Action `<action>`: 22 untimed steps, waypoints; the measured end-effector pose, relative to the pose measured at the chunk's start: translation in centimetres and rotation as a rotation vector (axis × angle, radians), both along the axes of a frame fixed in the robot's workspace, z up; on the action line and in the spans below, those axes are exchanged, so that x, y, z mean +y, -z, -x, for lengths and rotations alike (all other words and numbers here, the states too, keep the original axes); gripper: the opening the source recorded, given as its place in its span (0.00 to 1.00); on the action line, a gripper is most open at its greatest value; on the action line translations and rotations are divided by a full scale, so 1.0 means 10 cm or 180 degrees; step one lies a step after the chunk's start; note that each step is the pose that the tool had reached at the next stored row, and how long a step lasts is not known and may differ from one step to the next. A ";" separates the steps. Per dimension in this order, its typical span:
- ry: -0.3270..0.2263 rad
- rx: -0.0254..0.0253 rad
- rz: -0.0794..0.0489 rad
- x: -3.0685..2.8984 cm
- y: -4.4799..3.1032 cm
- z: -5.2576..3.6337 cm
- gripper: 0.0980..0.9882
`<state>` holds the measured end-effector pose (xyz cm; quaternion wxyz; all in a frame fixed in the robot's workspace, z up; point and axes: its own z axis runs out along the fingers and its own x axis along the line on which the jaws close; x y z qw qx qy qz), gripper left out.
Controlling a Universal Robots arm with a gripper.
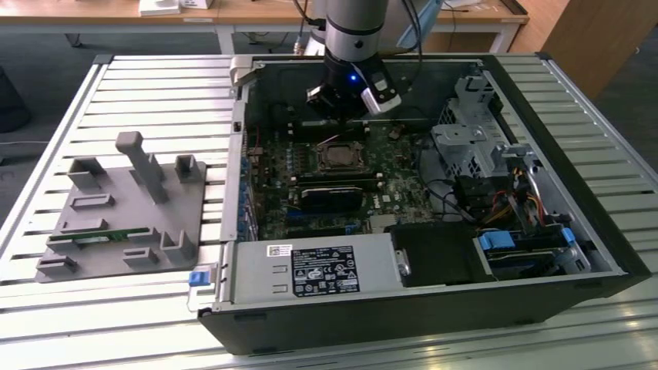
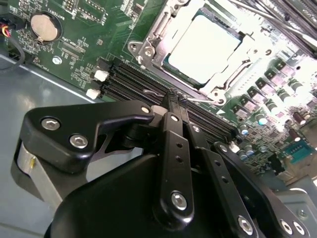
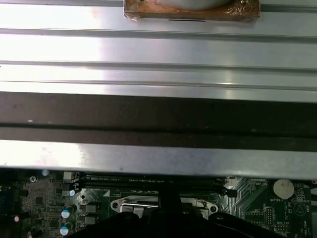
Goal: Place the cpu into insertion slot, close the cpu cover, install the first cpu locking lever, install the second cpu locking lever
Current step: 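Install the first cpu locking lever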
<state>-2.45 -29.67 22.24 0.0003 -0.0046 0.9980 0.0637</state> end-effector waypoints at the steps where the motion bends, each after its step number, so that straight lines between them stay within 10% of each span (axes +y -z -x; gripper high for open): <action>1: 0.0000 0.0000 0.0000 0.003 0.004 -0.008 0.01; 22: 0.0001 0.0000 0.0001 0.033 0.165 -0.100 0.01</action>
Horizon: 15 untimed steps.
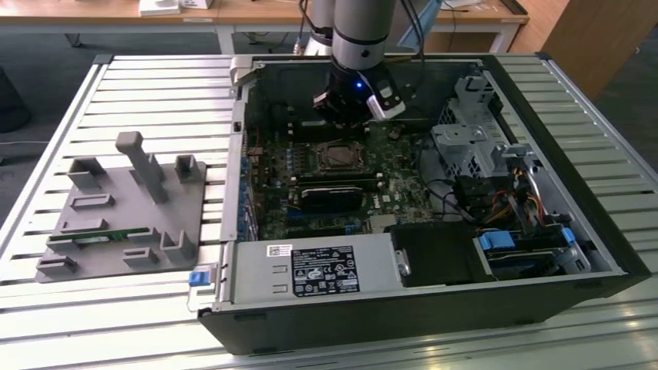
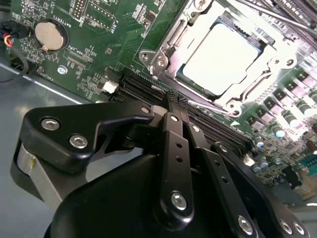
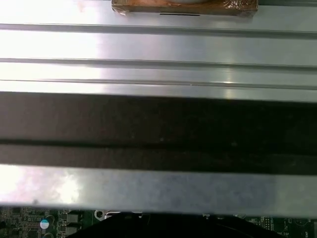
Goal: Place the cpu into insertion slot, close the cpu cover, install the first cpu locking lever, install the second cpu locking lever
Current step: 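Install the first cpu locking lever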
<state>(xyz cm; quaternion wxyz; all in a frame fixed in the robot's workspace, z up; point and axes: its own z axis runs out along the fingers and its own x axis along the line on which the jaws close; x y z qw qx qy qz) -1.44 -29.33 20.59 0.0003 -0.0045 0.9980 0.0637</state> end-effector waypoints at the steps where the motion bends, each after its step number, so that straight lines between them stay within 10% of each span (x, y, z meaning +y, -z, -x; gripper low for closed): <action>1: 0.0000 0.0000 0.0000 0.000 0.015 -0.002 0.01; 15: 0.0000 0.0000 0.0001 0.000 0.052 -0.010 0.01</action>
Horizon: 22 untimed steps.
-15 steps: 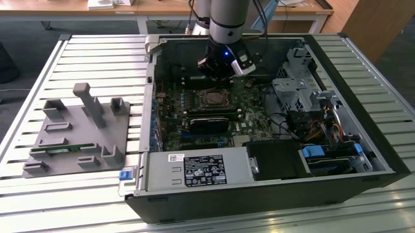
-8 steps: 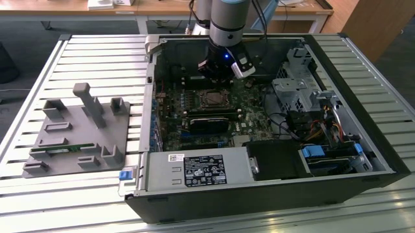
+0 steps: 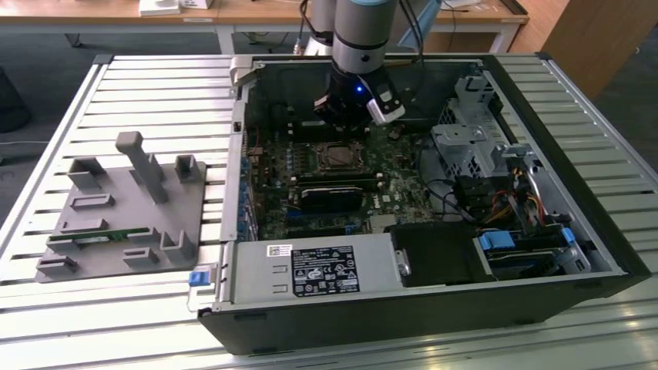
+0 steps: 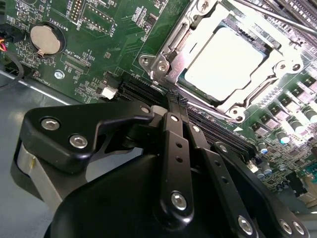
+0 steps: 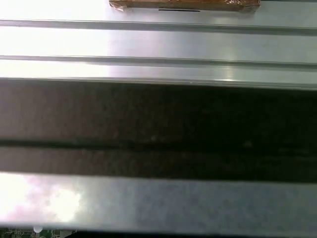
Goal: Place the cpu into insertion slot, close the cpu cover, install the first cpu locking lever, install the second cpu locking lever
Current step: 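Install the first cpu locking lever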
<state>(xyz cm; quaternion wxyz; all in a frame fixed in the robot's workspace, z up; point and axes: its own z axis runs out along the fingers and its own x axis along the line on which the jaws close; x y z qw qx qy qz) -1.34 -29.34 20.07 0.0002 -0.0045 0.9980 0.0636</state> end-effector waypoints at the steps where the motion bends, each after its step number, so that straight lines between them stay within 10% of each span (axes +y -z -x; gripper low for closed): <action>1: 0.0000 0.0000 0.0000 0.000 -0.006 0.000 0.01; 22: 0.0000 0.0000 0.0072 0.001 0.034 0.000 0.01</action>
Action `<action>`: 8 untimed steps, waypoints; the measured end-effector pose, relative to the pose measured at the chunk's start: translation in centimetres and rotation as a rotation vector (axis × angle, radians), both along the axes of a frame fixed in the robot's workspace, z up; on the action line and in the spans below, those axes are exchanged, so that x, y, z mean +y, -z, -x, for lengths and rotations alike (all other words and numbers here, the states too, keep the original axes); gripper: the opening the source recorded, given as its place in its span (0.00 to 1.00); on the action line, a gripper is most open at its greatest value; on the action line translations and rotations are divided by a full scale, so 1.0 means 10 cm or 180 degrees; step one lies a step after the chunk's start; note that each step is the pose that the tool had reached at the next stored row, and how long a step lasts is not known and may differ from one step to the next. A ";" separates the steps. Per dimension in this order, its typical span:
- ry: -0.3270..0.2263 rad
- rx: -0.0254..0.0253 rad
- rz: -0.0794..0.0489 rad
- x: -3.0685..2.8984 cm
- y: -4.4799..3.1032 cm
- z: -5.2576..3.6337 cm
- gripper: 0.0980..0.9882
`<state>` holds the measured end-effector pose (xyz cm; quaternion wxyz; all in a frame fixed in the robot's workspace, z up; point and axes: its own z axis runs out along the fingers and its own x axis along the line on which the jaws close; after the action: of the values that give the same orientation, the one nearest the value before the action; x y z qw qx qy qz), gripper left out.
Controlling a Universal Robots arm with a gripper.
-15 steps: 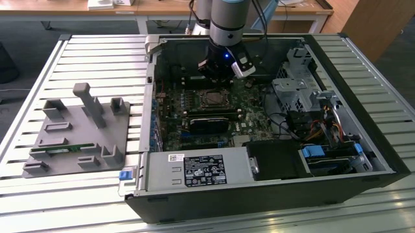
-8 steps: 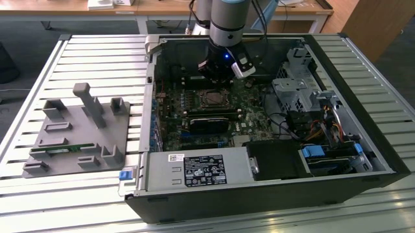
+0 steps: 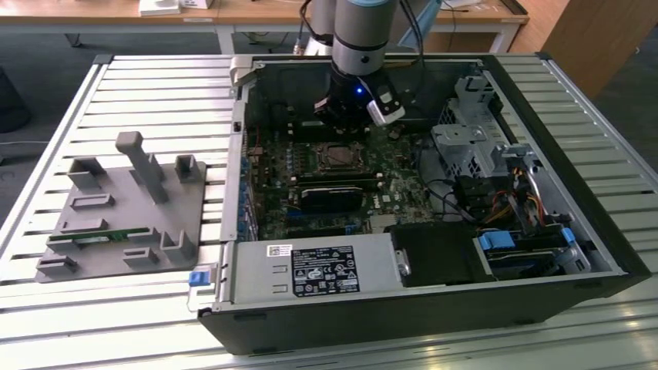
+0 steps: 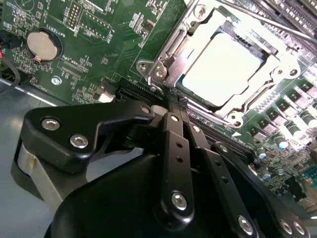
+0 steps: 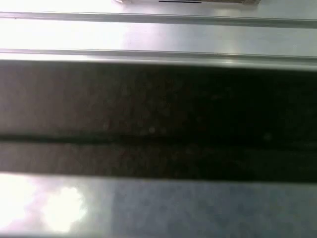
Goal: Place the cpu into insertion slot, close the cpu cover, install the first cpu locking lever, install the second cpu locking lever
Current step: 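Install the first cpu locking lever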
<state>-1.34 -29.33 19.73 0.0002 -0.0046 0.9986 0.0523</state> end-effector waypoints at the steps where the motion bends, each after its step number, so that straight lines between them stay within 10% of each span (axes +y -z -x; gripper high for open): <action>1: 0.0000 0.0000 0.0001 0.001 0.002 0.000 0.01; 8: 0.0000 -0.0001 0.0001 0.006 -0.005 0.000 0.01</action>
<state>-1.34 -29.27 19.78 0.0003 -0.0046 0.9986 0.0522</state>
